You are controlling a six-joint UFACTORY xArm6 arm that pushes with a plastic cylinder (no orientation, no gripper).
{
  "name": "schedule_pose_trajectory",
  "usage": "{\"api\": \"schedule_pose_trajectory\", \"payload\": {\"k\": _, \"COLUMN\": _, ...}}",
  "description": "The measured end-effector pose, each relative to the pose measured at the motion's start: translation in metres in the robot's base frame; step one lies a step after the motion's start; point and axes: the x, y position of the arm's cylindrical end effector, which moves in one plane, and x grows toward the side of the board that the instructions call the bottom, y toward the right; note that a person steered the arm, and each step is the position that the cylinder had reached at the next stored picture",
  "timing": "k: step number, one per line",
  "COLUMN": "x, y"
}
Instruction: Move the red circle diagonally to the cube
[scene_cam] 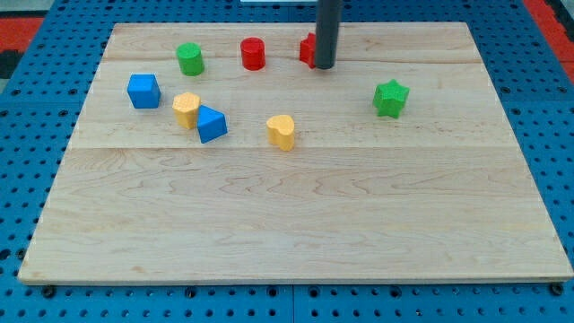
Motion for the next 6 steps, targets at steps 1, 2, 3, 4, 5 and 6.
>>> {"api": "schedule_pose_trajectory", "payload": {"k": 1, "x": 0.0, "y": -0.014}}
{"api": "schedule_pose_trajectory", "payload": {"k": 2, "x": 0.005, "y": -0.04}}
{"api": "schedule_pose_trajectory", "payload": {"k": 3, "x": 0.005, "y": -0.075}}
{"api": "schedule_pose_trajectory", "payload": {"k": 4, "x": 0.004, "y": -0.089}}
{"api": "schedule_pose_trajectory", "payload": {"k": 5, "x": 0.004, "y": -0.092}}
{"api": "schedule_pose_trajectory", "payload": {"k": 6, "x": 0.01, "y": -0.093}}
